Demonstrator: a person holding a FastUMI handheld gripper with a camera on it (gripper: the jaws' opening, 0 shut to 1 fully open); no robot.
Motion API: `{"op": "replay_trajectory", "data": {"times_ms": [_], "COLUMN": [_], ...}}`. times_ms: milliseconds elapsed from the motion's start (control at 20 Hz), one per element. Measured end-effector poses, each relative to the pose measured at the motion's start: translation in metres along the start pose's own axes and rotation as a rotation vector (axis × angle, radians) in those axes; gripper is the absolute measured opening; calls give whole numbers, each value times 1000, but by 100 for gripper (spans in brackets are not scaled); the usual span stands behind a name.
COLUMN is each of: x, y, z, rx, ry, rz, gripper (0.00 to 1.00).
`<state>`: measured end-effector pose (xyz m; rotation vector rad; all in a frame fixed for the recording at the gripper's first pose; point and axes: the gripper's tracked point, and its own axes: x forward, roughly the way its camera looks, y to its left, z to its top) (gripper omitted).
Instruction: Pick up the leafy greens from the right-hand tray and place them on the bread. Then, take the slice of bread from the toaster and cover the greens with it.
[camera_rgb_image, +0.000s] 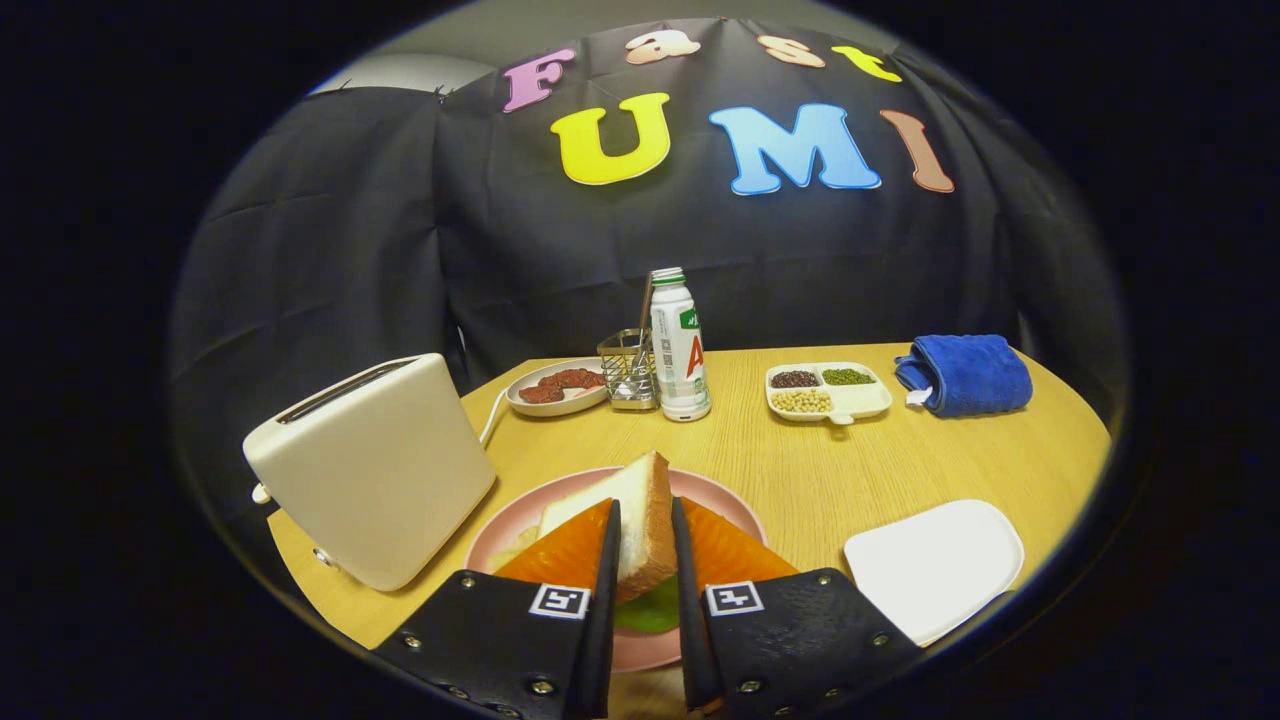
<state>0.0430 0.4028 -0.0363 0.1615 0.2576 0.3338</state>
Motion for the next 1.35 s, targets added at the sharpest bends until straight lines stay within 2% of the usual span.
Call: {"op": "replay_trajectory", "data": {"times_ms": [250, 450, 750, 950, 1100, 1350], "x": [2, 3, -23, -44, -52, -80], "y": [-3, -11, -44, -99, -138, -208], "z": [-3, 0, 54, 106, 124, 140], "rx": [6, -26, -64, -97, -52, -113], "ry": [13, -5, -160, -308, -339, -408], "rz": [-4, -20, -53, -125, -145, -191], "gripper": [28, 33, 33, 33, 33, 33]}}
